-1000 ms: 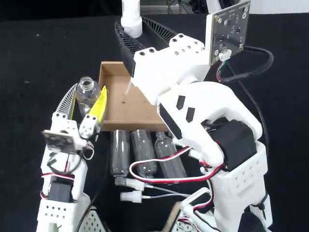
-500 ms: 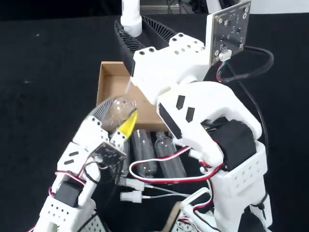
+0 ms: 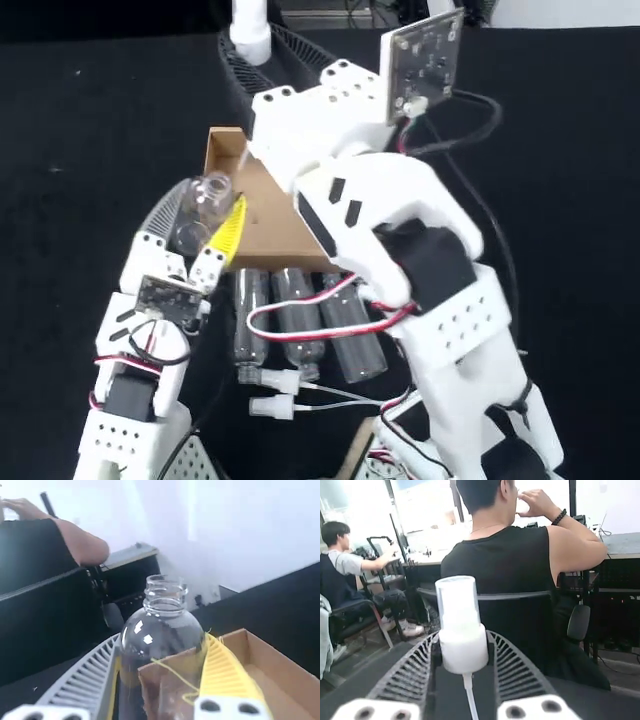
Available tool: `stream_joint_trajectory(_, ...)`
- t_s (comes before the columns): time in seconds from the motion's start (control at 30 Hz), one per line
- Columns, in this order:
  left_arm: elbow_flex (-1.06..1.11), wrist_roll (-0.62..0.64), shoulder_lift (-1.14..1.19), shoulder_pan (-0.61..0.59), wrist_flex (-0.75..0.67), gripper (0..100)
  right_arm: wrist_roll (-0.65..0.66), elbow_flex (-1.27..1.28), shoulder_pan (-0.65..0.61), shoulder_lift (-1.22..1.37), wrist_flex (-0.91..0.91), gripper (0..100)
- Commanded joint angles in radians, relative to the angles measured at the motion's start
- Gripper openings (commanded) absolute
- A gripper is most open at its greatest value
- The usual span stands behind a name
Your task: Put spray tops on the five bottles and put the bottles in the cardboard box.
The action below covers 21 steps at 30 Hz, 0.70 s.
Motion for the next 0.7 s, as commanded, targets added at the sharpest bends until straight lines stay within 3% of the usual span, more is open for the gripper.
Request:
stream_joint_trajectory(0.0,0.018,0.023,-0.023,-0.048,-0.049,3,0.000,0.013,-0.009,-0.002,-0.089,1.2)
stream_joint_trajectory(0.1,0.018,0.023,-0.023,-0.021,-0.114,3,-0.003,0.008,-0.008,-0.004,-0.086,1.2)
stream_joint_trajectory(0.47,0.018,0.028,-0.020,-0.010,-0.114,3,-0.015,0.065,-0.014,-0.119,-0.095,1.1)
stream_joint_trajectory(0.67,0.018,0.025,-0.021,-0.012,-0.115,3,-0.121,0.076,-0.038,-0.165,-0.086,1.1)
